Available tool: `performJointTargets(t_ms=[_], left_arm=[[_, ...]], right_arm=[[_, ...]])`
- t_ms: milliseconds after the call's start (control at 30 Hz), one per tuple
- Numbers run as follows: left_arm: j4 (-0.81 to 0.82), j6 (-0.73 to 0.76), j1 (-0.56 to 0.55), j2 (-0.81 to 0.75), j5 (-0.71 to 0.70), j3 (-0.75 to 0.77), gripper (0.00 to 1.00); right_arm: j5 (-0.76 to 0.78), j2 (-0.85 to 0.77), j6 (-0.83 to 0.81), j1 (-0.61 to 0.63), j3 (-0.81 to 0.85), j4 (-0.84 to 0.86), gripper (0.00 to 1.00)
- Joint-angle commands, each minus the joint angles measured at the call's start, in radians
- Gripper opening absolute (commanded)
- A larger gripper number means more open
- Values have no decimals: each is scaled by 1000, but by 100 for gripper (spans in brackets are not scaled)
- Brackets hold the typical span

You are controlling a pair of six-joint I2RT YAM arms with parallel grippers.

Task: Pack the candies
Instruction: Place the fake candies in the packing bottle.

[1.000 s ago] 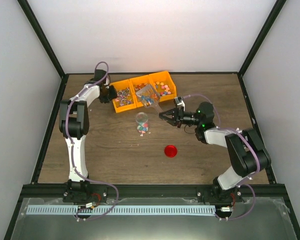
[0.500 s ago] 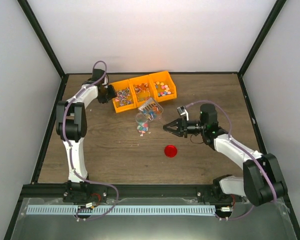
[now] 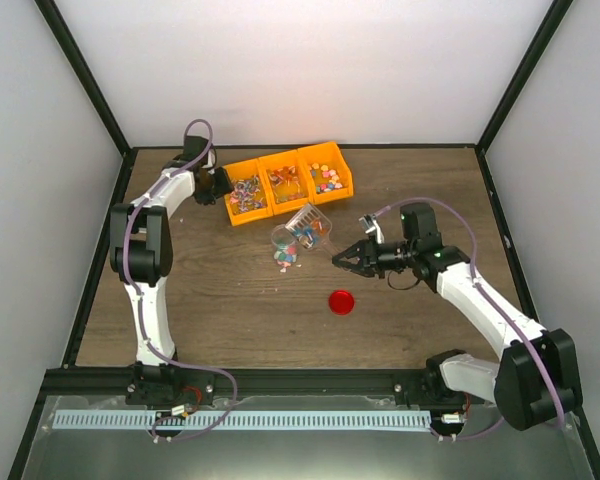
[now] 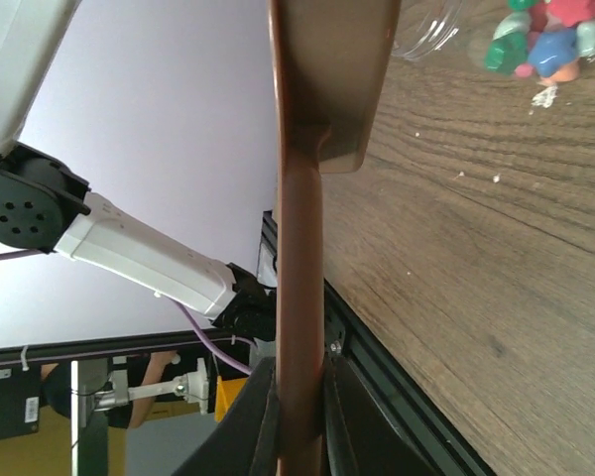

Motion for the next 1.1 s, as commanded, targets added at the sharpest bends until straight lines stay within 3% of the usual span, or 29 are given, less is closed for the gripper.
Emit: performJointTargets(t_ms=[0, 1067], left_arm=[[12, 4, 3, -36, 3, -7, 51], [30, 7, 5, -28, 14, -26, 52]], right_arm=[[50, -12, -125, -2, 87, -175, 1], [221, 146, -296, 85, 352, -539, 1]])
